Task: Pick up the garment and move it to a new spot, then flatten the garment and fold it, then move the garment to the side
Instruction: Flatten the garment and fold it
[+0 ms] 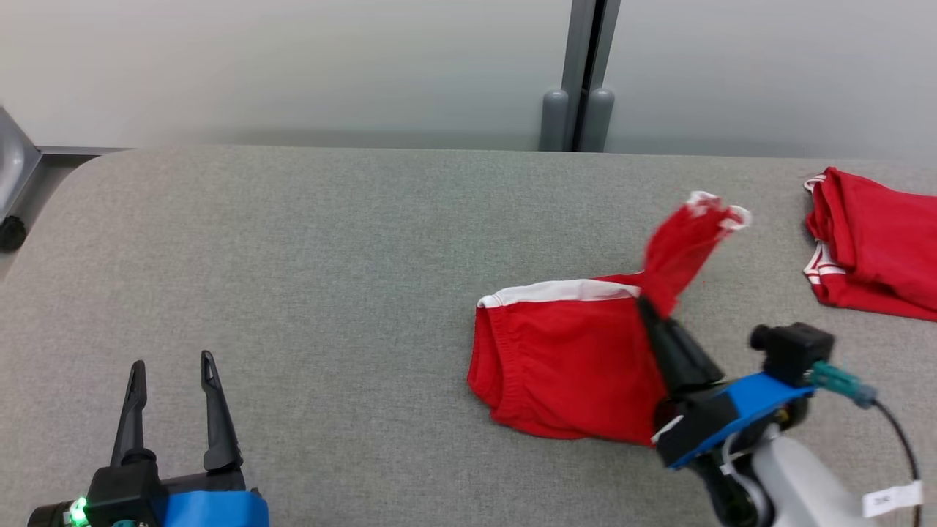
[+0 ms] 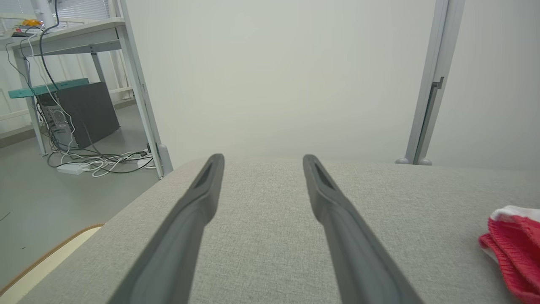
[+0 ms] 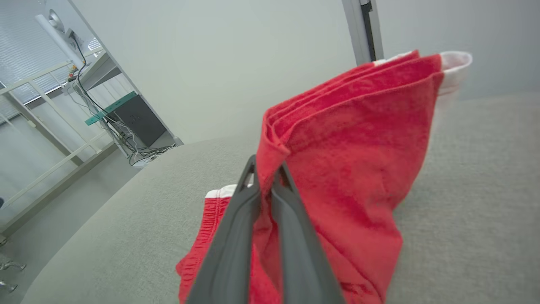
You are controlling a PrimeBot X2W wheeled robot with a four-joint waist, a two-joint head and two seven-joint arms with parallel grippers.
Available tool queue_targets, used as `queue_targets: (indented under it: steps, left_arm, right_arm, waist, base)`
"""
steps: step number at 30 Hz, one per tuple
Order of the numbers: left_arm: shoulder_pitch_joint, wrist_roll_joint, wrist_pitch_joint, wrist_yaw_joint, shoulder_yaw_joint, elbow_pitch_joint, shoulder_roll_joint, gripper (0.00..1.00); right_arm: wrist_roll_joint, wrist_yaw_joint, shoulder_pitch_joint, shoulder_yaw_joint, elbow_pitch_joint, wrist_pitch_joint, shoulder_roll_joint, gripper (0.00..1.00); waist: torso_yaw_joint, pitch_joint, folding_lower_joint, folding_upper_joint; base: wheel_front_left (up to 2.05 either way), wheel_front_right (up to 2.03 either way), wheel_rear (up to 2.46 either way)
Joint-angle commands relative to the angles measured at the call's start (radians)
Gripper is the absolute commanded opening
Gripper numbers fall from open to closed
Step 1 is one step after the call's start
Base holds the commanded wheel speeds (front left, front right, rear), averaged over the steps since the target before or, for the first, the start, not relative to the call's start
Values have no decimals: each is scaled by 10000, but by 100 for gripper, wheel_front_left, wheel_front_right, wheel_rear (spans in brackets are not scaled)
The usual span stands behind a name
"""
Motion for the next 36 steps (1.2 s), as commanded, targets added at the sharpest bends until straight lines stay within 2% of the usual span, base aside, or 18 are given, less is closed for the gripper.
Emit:
queue_targets:
  steps: [1, 5, 12, 13, 14, 15, 21, 27, 28, 29, 30, 36]
  left_arm:
    - [-100, -32, -22, -2, -18, -4, -14, 100]
    - [-217, -122, -24, -23, -90, 42, -13, 100]
    - [-355, -245, -24, -26, -308, 194, -13, 100]
    - [-358, -245, -24, -25, -312, 211, -13, 100]
    - [-351, -240, -24, -21, -316, 229, -15, 100]
    - [-336, -208, -24, -7, -314, 239, -15, 100]
    - [-128, -180, -24, 8, -249, 248, -15, 100]
    - [-106, -195, -22, -30, -267, 205, -13, 100]
    - [-126, -197, -22, -44, -295, 213, -15, 100]
    - [-150, -204, -24, -51, -317, 223, -14, 100]
    - [-173, -205, -22, -59, -329, 228, -14, 100]
    - [-299, -187, -24, -78, -377, 264, -14, 100]
  right_arm:
    - [-236, 5, 230, 299, -291, 246, 255, 0]
    - [-716, 5, 211, 980, -468, 576, 707, 0]
    - [-801, 5, 138, 1918, 790, 653, 1388, 0]
    - [-746, 5, 130, 2068, 967, 575, 1444, 25]
    - [-694, 5, 116, 2244, 1099, 490, 1493, 75]
    - [-652, 5, 97, 2345, 1239, 394, 1501, 100]
    - [-957, 5, -135, 2488, 1075, -330, 969, 100]
    - [-1372, 4, -136, 1179, 763, -458, 486, 100]
    - [-1467, 5, -147, 984, 861, -458, 484, 85]
    - [-1567, 5, -176, 805, 968, -460, 509, 11]
    - [-1661, 5, -209, 634, 1112, -463, 549, 0]
    - [-2313, 5, -388, 309, 1998, -470, 986, 0]
  waist:
    - [69, 0, 0, 1]
    - [263, 69, 0, 1]
    - [608, 185, 0, 1]
    - [645, 175, 0, 1]
    - [669, 163, 0, 1]
    - [684, 149, 0, 1]
    - [642, 17, 0, 1]
    - [569, -30, 0, 1]
    - [585, -31, 0, 1]
    - [604, -29, 0, 1]
    - [620, -25, 0, 1]
    - [727, 33, 0, 1]
  base:
    - [0, 0, 0]
    - [0, 0, 0]
    - [0, 0, 0]
    - [0, 0, 0]
    - [0, 0, 0]
    - [0, 0, 0]
    - [0, 0, 0]
    - [0, 0, 0]
    - [0, 0, 0]
    - [0, 0, 0]
    - [0, 0, 0]
    - [0, 0, 0]
